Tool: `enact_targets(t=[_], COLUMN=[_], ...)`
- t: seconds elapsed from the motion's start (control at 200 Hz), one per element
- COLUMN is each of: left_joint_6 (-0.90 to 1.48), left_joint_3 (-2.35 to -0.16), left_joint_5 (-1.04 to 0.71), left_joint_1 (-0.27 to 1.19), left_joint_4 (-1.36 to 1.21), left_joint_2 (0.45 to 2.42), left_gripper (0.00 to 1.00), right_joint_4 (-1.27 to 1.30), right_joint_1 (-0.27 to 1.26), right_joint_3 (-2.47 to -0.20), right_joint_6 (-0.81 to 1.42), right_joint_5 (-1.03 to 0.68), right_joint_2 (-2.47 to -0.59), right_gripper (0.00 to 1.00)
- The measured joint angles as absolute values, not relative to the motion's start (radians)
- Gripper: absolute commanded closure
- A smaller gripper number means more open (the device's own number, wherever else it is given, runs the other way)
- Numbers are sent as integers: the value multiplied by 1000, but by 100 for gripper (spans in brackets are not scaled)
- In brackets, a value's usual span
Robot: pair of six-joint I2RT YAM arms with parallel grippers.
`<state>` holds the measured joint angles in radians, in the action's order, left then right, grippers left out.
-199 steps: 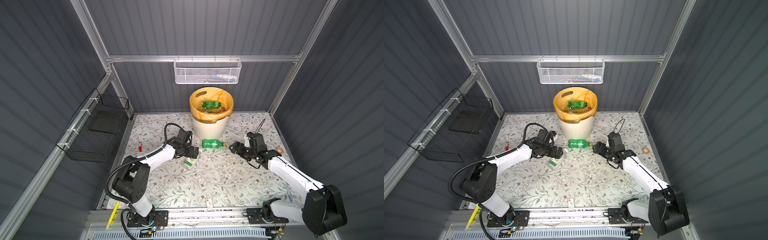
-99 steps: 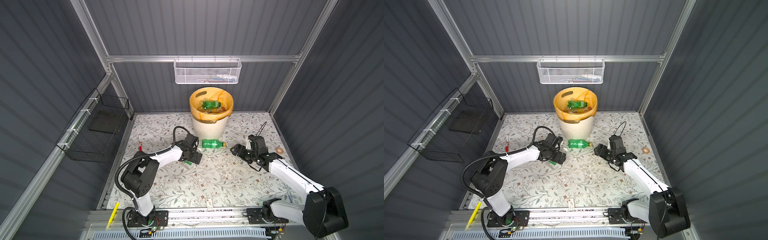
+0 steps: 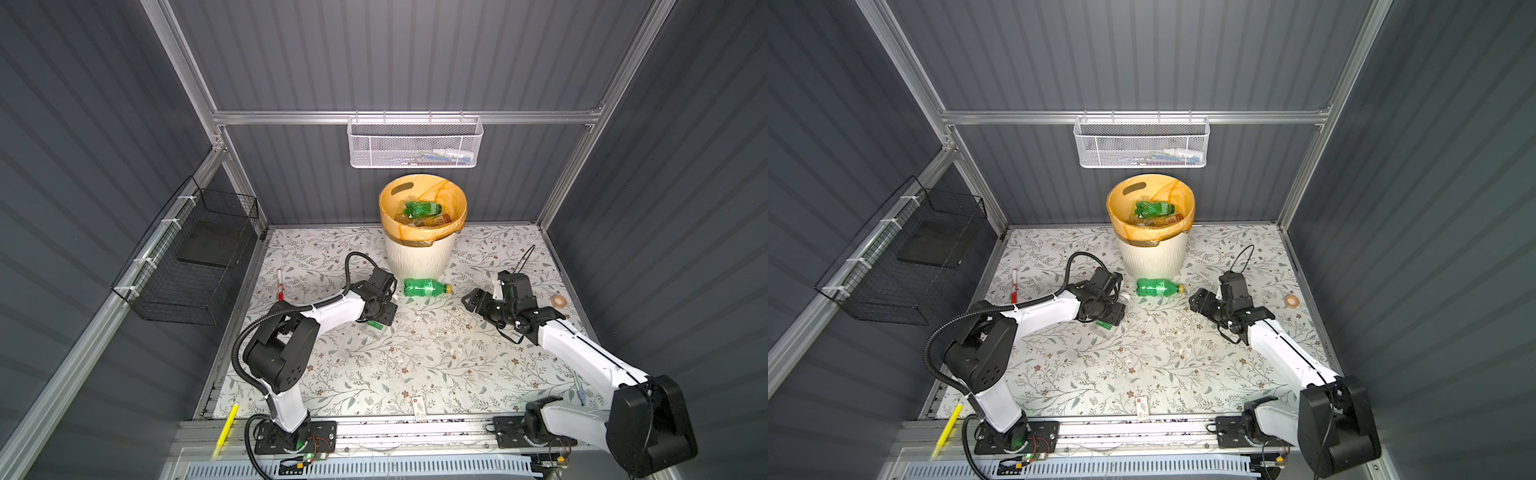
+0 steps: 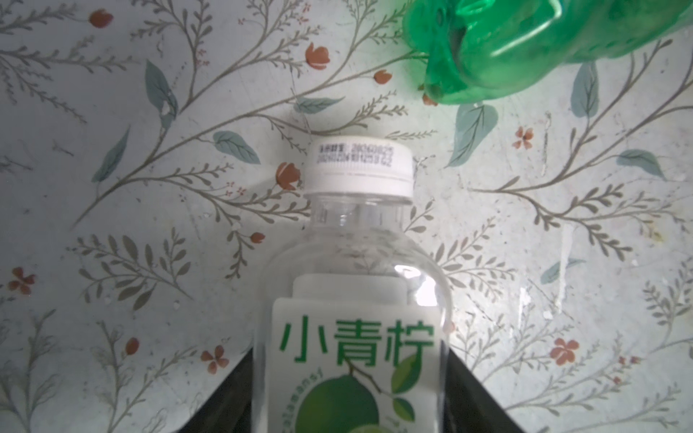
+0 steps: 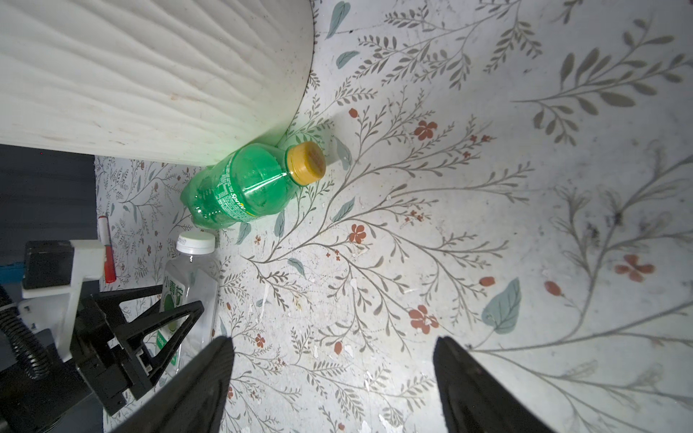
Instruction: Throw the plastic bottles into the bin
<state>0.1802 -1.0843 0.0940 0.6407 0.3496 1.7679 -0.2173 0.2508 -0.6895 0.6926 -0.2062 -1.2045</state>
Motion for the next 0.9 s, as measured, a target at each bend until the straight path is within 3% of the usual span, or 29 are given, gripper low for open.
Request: enact_targets(t=[0.19,0.635,0.785,0.901], left_joint_6=[235,442,499,538], left_joint_3=[-999,-773,-809,-1045], left_joint_5=[108,-118,-216,-309], left_joint_1=[607,174,123,132], left_joint_4=[331,221,207,239], left_joint_2=[1696,1456,1456,1484], left_gripper=[42,43,43,43], right_joint_4=[-214,-201,-180,-165], right_joint_1=[249,249,249,249], right_joint_3=[-690,-704,-704,-704], right_joint_6=[692,698,708,720], right_joint_5=[-214,-257,-274,-292], right_joint_2=[-1214,-1272,-1287,-1303], right_gripper=[15,16,16,17])
